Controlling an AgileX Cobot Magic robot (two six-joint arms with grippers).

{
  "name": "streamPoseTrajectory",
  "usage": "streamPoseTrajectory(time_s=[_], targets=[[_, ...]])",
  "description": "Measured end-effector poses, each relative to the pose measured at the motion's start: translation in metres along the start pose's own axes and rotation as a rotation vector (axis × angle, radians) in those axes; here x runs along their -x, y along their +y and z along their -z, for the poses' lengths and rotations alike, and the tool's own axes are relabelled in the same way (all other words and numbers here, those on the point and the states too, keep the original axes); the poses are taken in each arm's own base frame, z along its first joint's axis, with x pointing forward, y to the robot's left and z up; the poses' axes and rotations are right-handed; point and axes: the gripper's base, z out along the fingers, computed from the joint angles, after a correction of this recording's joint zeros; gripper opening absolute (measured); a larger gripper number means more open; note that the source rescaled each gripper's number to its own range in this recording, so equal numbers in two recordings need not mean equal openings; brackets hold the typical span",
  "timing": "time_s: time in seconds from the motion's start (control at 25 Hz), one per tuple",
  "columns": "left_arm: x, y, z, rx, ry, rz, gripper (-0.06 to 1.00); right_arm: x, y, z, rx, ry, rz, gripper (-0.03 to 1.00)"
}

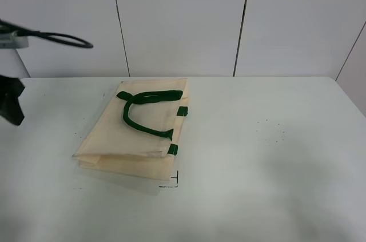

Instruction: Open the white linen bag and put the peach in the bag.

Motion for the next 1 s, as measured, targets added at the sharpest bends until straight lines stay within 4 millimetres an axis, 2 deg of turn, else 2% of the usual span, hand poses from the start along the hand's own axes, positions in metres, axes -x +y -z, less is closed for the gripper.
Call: streamPoseTrajectory(time_s=[0.24, 0.44, 0.6, 1.0], targets=[[-0.09, 0.003, -0.015, 0.001, -0.012, 0.0, 0.99, 0.0, 0.0, 0.0, 0.0, 0.0, 0.0, 1.0], [-0.143, 0.004, -0.024, -0.004, -0.183, 0.001, 0.99, 0.0, 0.0, 0.0, 0.0, 0.0, 0.0, 1.0], [-0.171, 0.005, -0.023, -0.012, -0.35, 0.004, 0.99, 0.0, 0.0, 0.0, 0.0, 0.0, 0.0, 1.0], [-0.212, 0.007, -0.009, -0.024, -0.661, 0.008, 0.99, 0.0, 0.0, 0.0, 0.0, 0.0, 0.0, 1.0]])
